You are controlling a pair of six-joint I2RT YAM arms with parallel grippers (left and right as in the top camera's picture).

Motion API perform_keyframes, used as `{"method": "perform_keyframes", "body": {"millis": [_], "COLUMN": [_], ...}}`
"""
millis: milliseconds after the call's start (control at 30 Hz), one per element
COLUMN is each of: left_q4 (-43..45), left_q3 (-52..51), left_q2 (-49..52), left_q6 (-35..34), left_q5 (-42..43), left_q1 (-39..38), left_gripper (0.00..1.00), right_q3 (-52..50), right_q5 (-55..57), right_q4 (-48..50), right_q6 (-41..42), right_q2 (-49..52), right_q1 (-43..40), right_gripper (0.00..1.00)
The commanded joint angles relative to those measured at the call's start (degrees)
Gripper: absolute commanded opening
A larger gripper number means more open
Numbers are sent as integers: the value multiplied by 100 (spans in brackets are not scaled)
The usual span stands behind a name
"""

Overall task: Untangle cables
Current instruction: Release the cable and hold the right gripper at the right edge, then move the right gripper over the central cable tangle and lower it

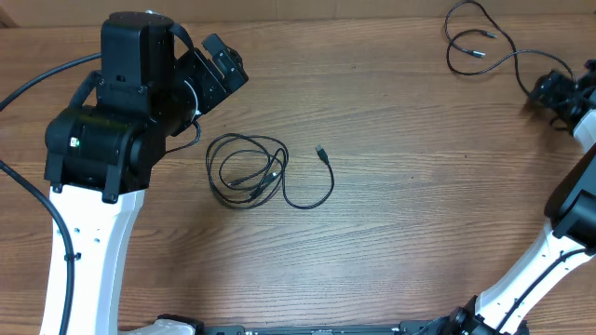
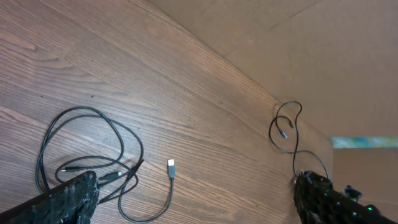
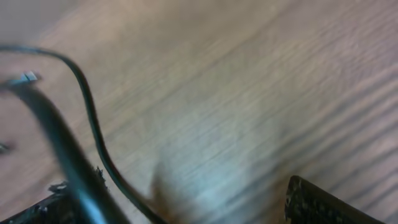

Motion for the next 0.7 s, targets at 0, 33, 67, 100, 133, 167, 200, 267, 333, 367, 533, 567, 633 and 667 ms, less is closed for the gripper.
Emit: {"method": "perform_keyframes", "body": {"millis": [0,33,67,100,133,167,200,267,333,367,533,567,633,667], "left_q4": [2,2,2,2,2,2,2,2,2,2,2,2,2,2], "left_q3": [37,37,37,37,37,37,37,37,37,37,37,37,37,37], "left_q2": [9,9,9,9,9,9,9,9,9,9,9,9,9,9], "left_q6": [90,90,90,90,90,90,90,90,90,90,90,90,90,90], "left_q5": [-37,-37,-37,-37,-37,-37,-37,-37,-37,-37,-37,-37,-37,-37], "left_q1": [-35,-35,-35,-35,-35,-35,-35,-35,-35,-35,-35,-35,-35,-35], "left_gripper": [100,100,99,100,100,100,100,100,100,100,100,100,100,100], "right_q3": [442,551,656,763,876,988,1086,1296,1399,1401,1401,1403,1403,1408], "right_q5": [-223,-282,-337,-393,-463,-509,-544,-595,-595,-592,-868,-1252,-2120,-2524], "right_q4": [39,15,-9,-35,-74,-122,-153,-306,-503,-588,-1005,-994,-852,-750], "right_q6": [70,68,68,68,68,68,68,66,20,-33,-42,-42,-42,-39], "right_q2": [50,50,50,50,50,50,50,50,50,50,50,50,50,50], "right_q1": [11,11,11,11,11,11,11,11,11,11,-44,-79,-151,-186], "right_gripper": [90,89,89,89,89,89,89,89,89,89,96,97,98,98]}}
